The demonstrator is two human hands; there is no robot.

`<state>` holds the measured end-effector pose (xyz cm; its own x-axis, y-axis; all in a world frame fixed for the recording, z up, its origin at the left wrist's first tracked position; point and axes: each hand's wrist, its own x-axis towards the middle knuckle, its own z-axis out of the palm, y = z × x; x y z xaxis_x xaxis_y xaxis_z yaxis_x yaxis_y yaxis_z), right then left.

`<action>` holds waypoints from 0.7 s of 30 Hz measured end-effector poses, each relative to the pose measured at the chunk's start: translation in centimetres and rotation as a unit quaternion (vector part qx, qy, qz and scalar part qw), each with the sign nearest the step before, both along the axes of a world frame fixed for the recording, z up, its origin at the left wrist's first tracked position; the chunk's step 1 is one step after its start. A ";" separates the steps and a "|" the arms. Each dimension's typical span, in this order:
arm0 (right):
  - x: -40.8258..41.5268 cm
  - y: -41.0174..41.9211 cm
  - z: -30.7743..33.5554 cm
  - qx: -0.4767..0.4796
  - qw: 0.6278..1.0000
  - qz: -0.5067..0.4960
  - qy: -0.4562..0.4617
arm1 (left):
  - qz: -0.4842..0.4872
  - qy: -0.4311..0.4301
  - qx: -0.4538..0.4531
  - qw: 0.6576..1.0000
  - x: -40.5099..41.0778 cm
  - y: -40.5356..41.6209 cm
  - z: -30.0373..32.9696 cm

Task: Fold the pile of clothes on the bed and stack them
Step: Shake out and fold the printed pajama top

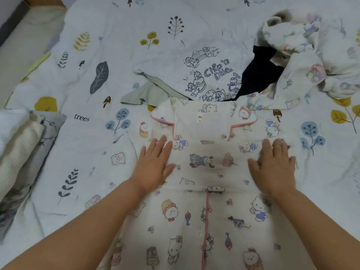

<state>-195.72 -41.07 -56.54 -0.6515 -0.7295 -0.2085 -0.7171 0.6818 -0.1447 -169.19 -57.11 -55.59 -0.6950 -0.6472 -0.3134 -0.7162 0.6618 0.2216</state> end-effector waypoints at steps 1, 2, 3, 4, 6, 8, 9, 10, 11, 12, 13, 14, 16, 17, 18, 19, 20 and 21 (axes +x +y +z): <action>0.7 -0.4 0.6 -0.047 0.999 0.006 0.005 | 0.021 0.058 0.005 0.998 0.2 0.0 1.1; 1.7 -0.7 1.2 -0.092 0.996 0.015 0.003 | 0.043 0.110 -0.003 0.993 0.4 -0.1 2.0; 2.9 -1.1 1.7 -0.132 0.991 0.029 -0.003 | 0.065 0.148 -0.014 0.987 0.8 -0.3 2.9; 4.2 -1.4 2.1 -0.166 0.985 0.049 -0.006 | 0.092 0.171 -0.019 0.981 1.4 -0.6 3.7; 7.2 -2.0 2.9 -0.203 0.975 0.086 -0.022 | 0.144 0.190 -0.016 0.971 3.0 -1.2 5.2; 10.5 -2.8 3.4 -0.210 0.967 0.129 -0.062 | 0.184 0.180 -0.023 0.966 5.4 -2.2 5.7; 12.3 -3.0 3.6 -0.215 0.961 0.154 -0.075 | 0.203 0.165 -0.029 0.965 6.9 -2.7 5.6; 14.1 -3.3 3.7 -0.222 0.954 0.181 -0.085 | 0.225 0.145 -0.032 0.963 8.4 -3.1 5.6; 15.9 -3.7 3.8 -0.226 0.947 0.209 -0.094 | 0.252 0.122 -0.030 0.960 9.7 -3.4 5.5; 17.6 -4.0 3.8 -0.223 0.940 0.235 -0.105 | 0.280 0.099 -0.022 0.955 10.9 -3.5 5.5; 19.3 -4.4 3.8 -0.219 0.934 0.258 -0.115 | 0.304 0.073 -0.009 0.950 11.9 -3.6 5.5; 20.9 -4.8 3.5 -0.216 0.928 0.278 -0.120 | 0.327 0.044 0.019 0.944 12.7 -3.5 5.4; 24.0 -5.5 3.1 -0.208 0.918 0.313 -0.126 | 0.386 0.026 0.112 0.915 13.9 -3.2 5.3; 25.5 -5.8 2.9 -0.203 0.915 0.323 -0.130 | 0.405 0.039 0.161 0.899 14.5 -3.0 5.1; 26.8 -6.0 2.9 -0.196 0.915 0.327 -0.133 | 0.417 0.054 0.207 0.883 14.9 -2.9 5.0; 28.1 -6.2 3.0 -0.187 0.915 0.330 -0.136 | 0.423 0.070 0.251 0.868 15.3 -2.9 5.0; 29.2 -6.3 3.2 -0.179 0.915 0.335 -0.136 | 0.430 0.091 0.289 0.851 15.7 -3.0 4.9; 30.1 -6.4 3.3 -0.171 0.914 0.342 -0.132 | 0.437 0.115 0.317 0.834 15.9 -3.1 4.9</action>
